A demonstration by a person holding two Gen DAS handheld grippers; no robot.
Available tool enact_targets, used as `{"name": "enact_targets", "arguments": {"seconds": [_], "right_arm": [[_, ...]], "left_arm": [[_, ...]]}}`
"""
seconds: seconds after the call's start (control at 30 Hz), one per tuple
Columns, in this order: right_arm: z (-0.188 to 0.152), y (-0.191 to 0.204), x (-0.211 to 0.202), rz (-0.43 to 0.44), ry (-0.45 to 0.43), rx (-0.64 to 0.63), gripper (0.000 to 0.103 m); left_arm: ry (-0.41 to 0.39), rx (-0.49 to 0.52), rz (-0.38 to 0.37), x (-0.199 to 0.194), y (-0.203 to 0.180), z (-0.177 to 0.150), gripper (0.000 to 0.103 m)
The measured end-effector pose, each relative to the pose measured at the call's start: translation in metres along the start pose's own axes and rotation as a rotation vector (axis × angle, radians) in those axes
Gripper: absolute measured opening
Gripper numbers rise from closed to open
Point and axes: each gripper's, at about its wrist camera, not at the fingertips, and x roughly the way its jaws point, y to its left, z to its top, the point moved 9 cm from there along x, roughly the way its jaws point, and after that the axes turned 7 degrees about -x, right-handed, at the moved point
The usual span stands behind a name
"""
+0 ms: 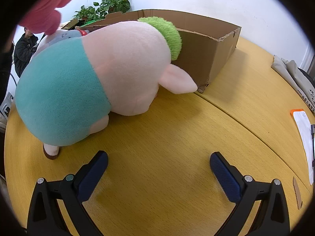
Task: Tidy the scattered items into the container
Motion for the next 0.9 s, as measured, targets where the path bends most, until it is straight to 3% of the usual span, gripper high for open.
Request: {"name": "enact_targets", "arguments": {"seconds": [0.9], "right_arm": [[-0.0007, -0.0008, 0.0003, 0.0, 0.0, 0.0, 0.103]], "left_arm": [[-0.001, -0.009, 0.007, 0.0002, 0.0008, 0.0003, 0.103]]}}
